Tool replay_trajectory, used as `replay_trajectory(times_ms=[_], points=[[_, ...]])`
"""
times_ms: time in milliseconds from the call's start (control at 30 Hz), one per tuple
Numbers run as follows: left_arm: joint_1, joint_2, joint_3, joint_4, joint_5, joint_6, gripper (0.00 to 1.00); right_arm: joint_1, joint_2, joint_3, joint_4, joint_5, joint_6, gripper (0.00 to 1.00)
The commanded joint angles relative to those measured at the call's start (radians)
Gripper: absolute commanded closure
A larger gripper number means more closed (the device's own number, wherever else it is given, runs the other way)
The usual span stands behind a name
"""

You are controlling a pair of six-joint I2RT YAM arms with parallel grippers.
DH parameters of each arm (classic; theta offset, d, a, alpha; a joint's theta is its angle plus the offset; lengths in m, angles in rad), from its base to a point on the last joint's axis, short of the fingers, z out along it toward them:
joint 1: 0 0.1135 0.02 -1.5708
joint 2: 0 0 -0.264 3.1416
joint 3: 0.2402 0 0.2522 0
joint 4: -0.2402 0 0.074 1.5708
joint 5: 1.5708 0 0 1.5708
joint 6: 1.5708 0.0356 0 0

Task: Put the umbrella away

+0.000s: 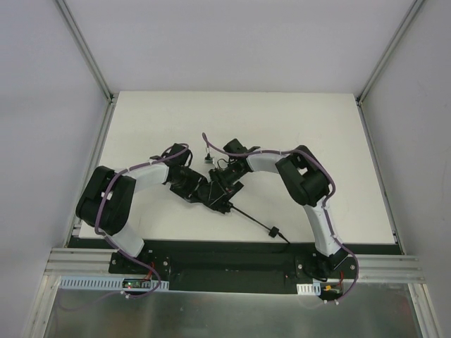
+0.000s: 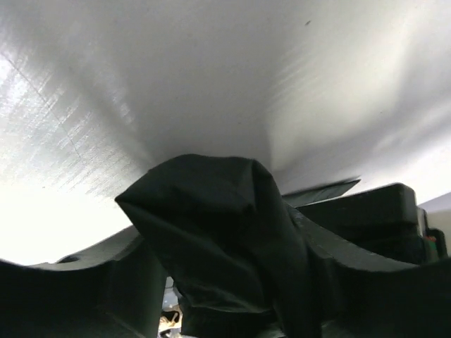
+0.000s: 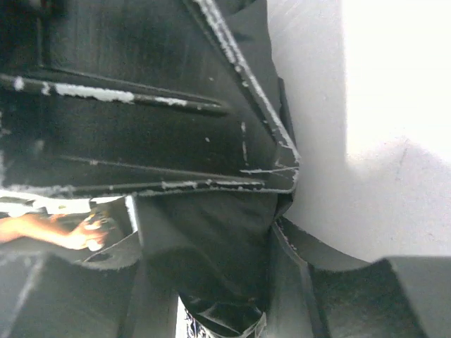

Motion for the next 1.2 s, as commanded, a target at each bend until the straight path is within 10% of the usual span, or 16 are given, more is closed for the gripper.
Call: replay_trajectory(times_ms=[0,133,367,867,1167], points=[[-0.016,0.01,-0.038,-0.044,-0.053,0.05,0.58,-0.038,0.105,-0.004,-0.012,-0.066,0.08,1.0],[-0.016,0.008,-0.057,-0.029,-0.044,0.034,0.97,-0.041,0.119,0.022,-0.052,-0.056,0.08,0.99],[-0.018,-0.01,-0.071,-0.027,-0.047,-0.019,1.0,-0.06,-0.054,-0.054,-0.045,0.188,0.056,0.29],[-0.016,0.01,-0.071,-0.065,-0.029,-0.06,1.0,0.011,-0.385,-0.266,0.153,0.451,0.086,0.25],[-0.018,0.013,-0.041,-0.128,-0.024,-0.094,1.0,0.203,-0.517,-0.22,0.1,0.966,0.139,0.28]])
